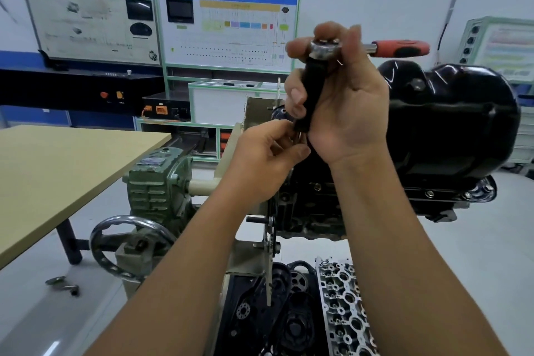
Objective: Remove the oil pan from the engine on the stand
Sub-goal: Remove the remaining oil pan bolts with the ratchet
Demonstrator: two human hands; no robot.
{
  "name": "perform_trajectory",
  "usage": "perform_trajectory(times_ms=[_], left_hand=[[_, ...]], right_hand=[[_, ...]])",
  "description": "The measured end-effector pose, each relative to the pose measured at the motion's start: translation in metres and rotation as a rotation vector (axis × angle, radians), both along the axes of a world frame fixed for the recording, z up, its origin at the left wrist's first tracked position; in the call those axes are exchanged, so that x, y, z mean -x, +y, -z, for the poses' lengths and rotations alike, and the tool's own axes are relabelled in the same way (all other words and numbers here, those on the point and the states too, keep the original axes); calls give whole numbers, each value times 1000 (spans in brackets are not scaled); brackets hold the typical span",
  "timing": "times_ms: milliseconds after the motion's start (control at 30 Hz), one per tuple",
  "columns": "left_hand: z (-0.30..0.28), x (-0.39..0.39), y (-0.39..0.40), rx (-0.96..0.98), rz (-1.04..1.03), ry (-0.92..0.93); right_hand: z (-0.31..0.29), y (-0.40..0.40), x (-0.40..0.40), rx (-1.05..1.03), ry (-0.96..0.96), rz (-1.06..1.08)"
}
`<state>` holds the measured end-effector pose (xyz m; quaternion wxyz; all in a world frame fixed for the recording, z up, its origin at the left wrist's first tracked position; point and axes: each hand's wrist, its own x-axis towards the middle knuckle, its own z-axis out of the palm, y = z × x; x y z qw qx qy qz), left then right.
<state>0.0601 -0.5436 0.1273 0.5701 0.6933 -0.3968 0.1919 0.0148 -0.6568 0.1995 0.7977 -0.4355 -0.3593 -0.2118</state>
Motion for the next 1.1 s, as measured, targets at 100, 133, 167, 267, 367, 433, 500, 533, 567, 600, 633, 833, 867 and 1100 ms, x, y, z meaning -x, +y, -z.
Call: perform_trajectory(times_ms=[100,133,167,267,367,433,500,533,567,600,633,833,867,1100], left_hand=[[1,1,-3,49,-9,12],[2,1,-4,68,-19,16],[2,2,-5,78,-26,12],[1,3,-6,86,-30,-16],[1,0,-3,52,-56,-24],[1,-1,0,-21,-17,-17],[2,-2,1,-48,14,7],[4,-2,2,-35,5,8],[5,-3,2,-15,-12,5],[5,-3,2,5,-31,1],[5,-1,1,19,-47,-3],[5,1,-2,25,-101,-65],[5,0,-1,3,-102,-57],[9,0,-5,-5,-208,-78]], right_hand=[[2,3,1,44,-85,135],[4,7,0,79,-163,303],[6,12,0,110,-250,493],[13,25,-1,83,-317,715],[7,18,2,18,-117,395],[2,6,2,-2,-3,172],[0,-1,3,-8,42,26],[2,-2,4,-1,27,18],[3,-2,3,19,-23,60],[3,1,3,49,-93,183],[4,5,1,99,-182,358],[4,14,0,-1,-92,333],[2,9,2,-39,-8,211],[2,2,-1,231,-400,763]])
